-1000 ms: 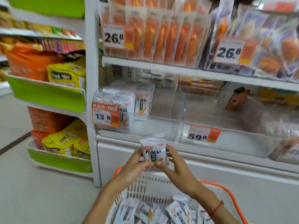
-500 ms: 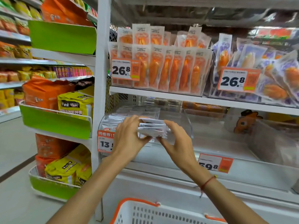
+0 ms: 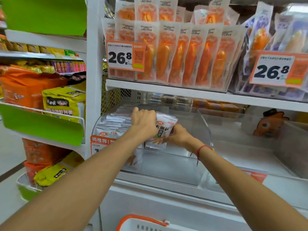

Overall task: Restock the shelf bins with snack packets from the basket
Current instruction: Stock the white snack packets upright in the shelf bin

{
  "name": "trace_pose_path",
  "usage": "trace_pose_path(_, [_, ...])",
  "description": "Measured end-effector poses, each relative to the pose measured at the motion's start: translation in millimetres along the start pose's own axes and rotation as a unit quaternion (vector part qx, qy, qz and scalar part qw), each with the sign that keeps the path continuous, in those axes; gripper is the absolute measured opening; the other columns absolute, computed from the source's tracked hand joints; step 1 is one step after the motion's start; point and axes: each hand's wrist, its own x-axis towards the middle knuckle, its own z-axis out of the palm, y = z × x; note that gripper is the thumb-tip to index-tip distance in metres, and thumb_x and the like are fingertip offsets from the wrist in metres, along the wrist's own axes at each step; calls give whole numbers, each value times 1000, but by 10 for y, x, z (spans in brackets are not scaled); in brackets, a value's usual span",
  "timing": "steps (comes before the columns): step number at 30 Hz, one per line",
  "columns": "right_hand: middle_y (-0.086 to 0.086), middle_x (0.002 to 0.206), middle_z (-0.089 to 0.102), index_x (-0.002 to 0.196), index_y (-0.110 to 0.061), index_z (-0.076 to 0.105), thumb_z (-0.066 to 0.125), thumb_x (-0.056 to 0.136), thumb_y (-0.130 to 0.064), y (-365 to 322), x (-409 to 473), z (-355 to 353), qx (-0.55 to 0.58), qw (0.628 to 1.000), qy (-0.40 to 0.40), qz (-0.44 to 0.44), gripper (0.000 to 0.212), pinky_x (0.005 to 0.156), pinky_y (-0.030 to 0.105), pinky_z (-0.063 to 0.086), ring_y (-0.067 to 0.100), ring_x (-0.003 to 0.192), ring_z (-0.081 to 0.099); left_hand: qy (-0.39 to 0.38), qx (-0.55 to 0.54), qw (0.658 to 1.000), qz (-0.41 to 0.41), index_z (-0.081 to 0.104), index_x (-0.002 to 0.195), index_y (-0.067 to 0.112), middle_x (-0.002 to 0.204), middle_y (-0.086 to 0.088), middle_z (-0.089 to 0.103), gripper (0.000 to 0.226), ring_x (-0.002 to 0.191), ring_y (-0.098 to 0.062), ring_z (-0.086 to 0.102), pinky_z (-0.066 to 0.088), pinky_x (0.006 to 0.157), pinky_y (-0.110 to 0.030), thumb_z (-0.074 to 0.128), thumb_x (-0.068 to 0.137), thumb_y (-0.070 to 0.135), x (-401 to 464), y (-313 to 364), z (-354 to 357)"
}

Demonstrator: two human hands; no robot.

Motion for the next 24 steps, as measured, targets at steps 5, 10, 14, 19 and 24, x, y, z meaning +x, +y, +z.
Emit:
trace_pose_path(5, [14, 116, 63, 117, -1, 56, 74, 79, -5, 26, 141, 152, 2, 994, -73, 83, 42, 67, 29, 58, 24, 100, 62, 37, 18, 999, 32, 53, 109, 15, 106, -5, 62, 43, 108, -25, 52, 34, 90, -35, 74, 74, 30, 38, -220, 55])
trace_pose_path(10, [14, 120, 58, 119, -3, 46, 71, 82, -5, -127, 223, 268, -49, 988, -76, 123, 45, 71, 32, 59, 28, 105, 61, 8, 44, 996, 82, 39, 134, 13, 133, -7, 50, 66, 124, -26, 42, 36, 97, -37, 71, 79, 30, 136, -272, 137])
trace_pose_path(14, [14, 122, 56, 120, -2, 50, 61, 91, -20, -164, 174, 345, -177, 971, -90, 131, 35, 87, 30, 52, 27, 103, 59, -22, 116, 989, 93, 47, 133, 18, 129, -5, 55, 51, 122, -25, 47, 35, 98, -37, 63, 85, 20, 300, -168, 188])
trace_pose_path(19, [17, 121, 59, 90, -5, 48, 52, 96, -19, -217, 108, 395, -179, 967, -136, 124, 16, 98, 38, 49, 29, 114, 59, -5, 165, 982, 94, 52, 129, 20, 123, -3, 59, 42, 115, -24, 56, 37, 80, -31, 64, 89, 24, 387, -124, 240])
trace_pose_path(24, [18, 131, 56, 109, -4, 52, 50, 97, -23, -272, 115, 414, -142, 967, -174, 120, 22, 102, 39, 45, 27, 98, 59, -3, 147, 985, 86, 47, 131, 18, 123, -4, 58, 47, 114, -25, 56, 41, 78, -32, 63, 90, 31, 406, -132, 252])
